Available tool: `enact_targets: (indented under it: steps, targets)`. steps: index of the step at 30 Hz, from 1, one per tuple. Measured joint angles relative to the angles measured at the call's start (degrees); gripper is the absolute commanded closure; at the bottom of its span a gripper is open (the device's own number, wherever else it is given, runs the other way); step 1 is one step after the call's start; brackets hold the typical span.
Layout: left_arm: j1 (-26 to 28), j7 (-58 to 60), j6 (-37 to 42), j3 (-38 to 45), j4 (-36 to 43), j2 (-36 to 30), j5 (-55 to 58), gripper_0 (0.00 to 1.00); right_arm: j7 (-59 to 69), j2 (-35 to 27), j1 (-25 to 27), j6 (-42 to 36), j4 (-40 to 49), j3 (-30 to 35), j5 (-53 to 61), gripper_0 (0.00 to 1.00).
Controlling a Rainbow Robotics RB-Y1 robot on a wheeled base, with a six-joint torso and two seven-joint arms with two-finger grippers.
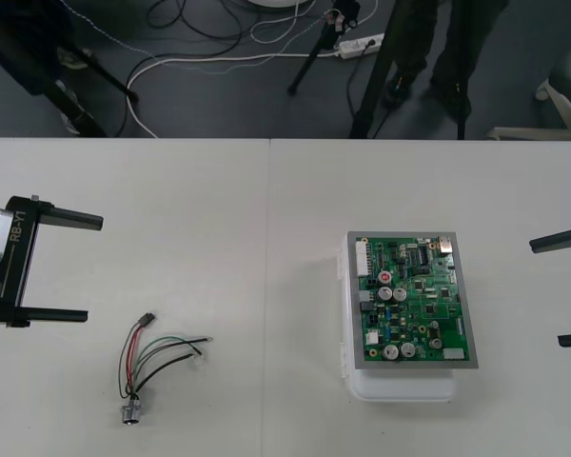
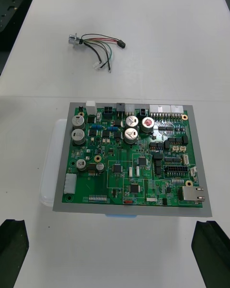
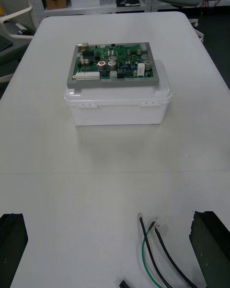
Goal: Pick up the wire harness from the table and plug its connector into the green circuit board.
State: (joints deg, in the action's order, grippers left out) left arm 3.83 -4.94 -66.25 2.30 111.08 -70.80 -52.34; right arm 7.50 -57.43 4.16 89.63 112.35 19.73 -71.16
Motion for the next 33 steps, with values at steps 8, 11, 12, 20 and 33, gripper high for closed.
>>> enact_targets:
  steps: [8, 11, 12, 20, 33]
  targets:
    - [0.0, 0.0, 0.0, 0.0, 0.0, 0.0, 0.0, 0.0, 0.0, 0.0, 0.0, 0.0, 0.0, 0.0, 0.0, 0.0]
    - [0.0, 0.0, 0.0, 0.0, 0.0, 0.0, 0.0, 0.0, 0.0, 0.0, 0.0, 0.0, 0.0, 0.0, 0.0, 0.0]
    - [0.0, 0.0, 0.0, 0.0, 0.0, 0.0, 0.0, 0.0, 0.0, 0.0, 0.0, 0.0, 0.0, 0.0, 0.0, 0.0]
    - [0.0, 0.0, 0.0, 0.0, 0.0, 0.0, 0.0, 0.0, 0.0, 0.0, 0.0, 0.0, 0.0, 0.0, 0.0, 0.0]
    - [0.0, 0.0, 0.0, 0.0, 0.0, 0.0, 0.0, 0.0, 0.0, 0.0, 0.0, 0.0, 0.0, 0.0, 0.0, 0.0]
